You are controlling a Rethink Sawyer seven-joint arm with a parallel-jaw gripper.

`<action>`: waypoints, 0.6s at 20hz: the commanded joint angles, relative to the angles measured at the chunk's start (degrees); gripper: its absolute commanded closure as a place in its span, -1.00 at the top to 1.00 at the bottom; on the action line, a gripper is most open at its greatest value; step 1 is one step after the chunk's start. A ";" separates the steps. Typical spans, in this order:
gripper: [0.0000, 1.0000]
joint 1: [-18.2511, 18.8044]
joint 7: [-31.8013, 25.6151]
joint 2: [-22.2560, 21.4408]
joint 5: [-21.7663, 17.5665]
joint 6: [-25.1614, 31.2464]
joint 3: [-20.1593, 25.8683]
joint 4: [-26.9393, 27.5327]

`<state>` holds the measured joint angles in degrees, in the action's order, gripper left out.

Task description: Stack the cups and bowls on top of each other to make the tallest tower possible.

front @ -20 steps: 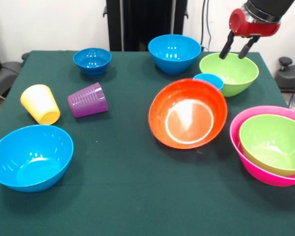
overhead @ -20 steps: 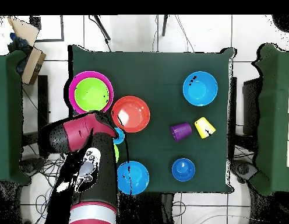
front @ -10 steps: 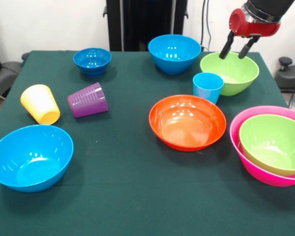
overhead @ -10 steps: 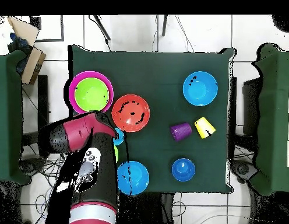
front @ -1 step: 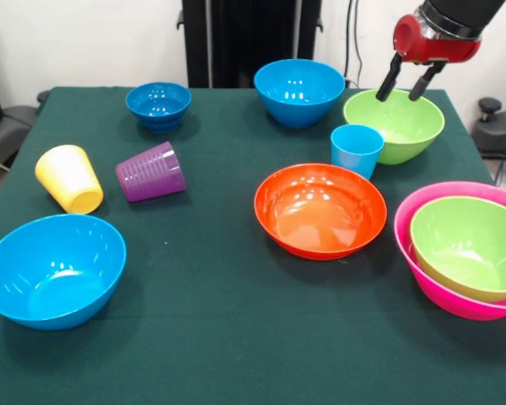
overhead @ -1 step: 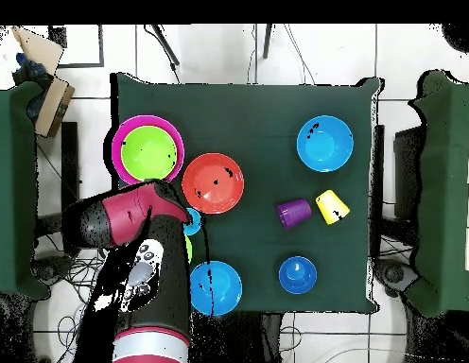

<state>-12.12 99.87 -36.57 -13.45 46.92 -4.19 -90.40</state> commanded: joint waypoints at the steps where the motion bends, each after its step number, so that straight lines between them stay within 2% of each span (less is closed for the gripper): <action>1: 1.00 0.30 7.29 2.25 0.98 0.36 2.81 1.30; 12: 1.00 1.13 7.02 3.00 1.68 0.40 3.44 1.73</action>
<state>-11.94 99.87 -36.53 -13.26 46.92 -4.18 -90.38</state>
